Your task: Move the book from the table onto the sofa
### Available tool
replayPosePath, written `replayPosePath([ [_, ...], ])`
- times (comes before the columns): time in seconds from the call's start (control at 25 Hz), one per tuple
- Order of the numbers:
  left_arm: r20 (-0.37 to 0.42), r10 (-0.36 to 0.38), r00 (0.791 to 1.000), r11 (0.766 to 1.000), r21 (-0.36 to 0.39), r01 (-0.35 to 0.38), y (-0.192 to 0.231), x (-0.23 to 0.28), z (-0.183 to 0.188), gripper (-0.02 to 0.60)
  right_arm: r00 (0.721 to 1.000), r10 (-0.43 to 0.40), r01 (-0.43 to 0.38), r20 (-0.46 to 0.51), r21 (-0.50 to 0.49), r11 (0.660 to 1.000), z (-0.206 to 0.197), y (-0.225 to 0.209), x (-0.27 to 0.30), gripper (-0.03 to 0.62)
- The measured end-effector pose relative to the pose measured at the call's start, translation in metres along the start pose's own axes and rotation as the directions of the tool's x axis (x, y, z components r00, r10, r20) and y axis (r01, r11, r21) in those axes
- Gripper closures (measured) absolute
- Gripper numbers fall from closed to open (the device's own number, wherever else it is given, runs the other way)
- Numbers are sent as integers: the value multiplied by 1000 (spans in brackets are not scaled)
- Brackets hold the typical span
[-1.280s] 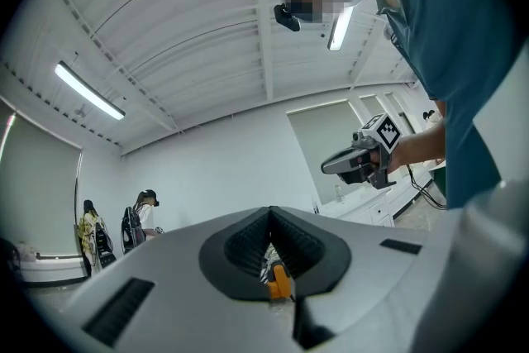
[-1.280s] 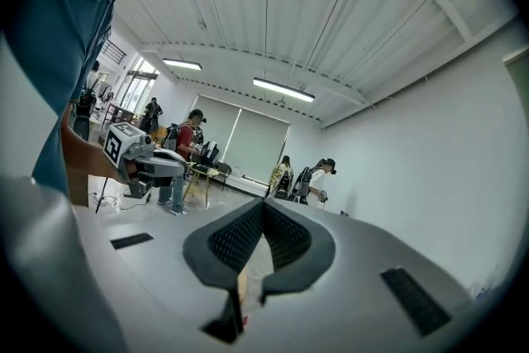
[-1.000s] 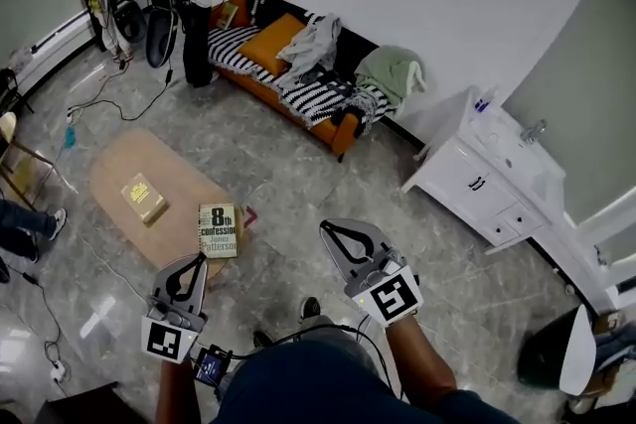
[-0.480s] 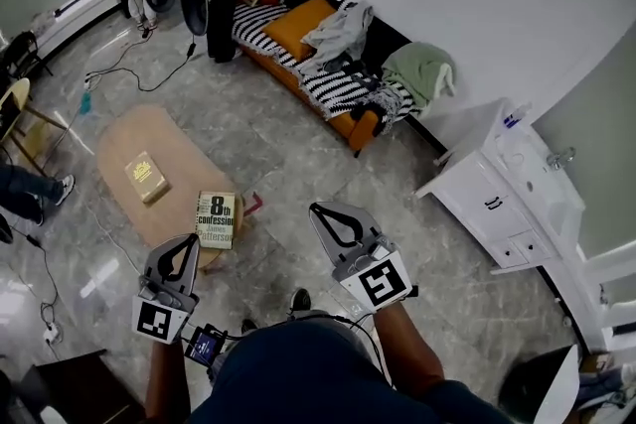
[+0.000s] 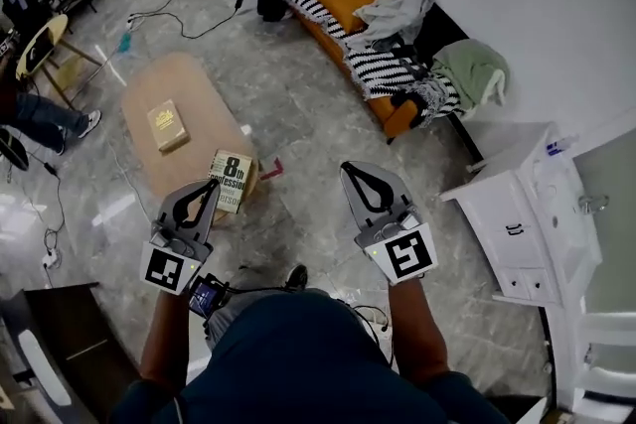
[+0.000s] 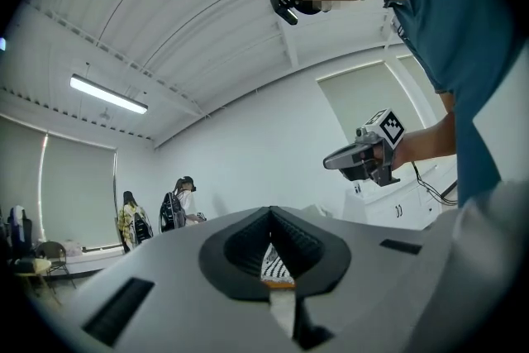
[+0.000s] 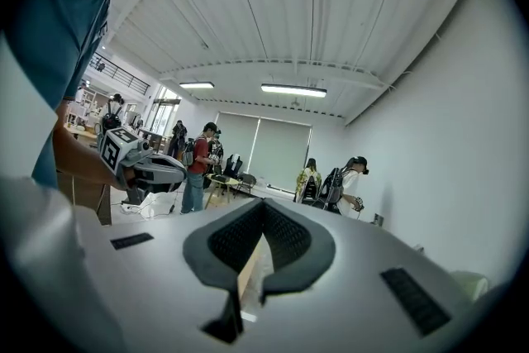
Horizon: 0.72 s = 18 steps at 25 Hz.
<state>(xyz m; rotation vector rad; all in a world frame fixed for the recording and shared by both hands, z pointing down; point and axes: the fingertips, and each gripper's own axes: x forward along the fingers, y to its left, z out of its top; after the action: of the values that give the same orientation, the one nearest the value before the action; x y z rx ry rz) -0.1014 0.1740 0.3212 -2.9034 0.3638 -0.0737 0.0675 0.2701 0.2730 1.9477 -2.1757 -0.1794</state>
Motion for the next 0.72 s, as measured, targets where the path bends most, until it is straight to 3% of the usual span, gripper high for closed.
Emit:
replayPosePath([
  [0.36, -22, 61, 998, 997, -38, -62, 28, 25, -23, 578, 996, 84, -84, -4, -18, 996, -20, -11, 56, 580],
  [0.72, -7, 82, 997, 995, -57, -83, 82, 48, -44, 578, 995, 100, -101, -21, -51, 994, -22, -19, 127, 580],
])
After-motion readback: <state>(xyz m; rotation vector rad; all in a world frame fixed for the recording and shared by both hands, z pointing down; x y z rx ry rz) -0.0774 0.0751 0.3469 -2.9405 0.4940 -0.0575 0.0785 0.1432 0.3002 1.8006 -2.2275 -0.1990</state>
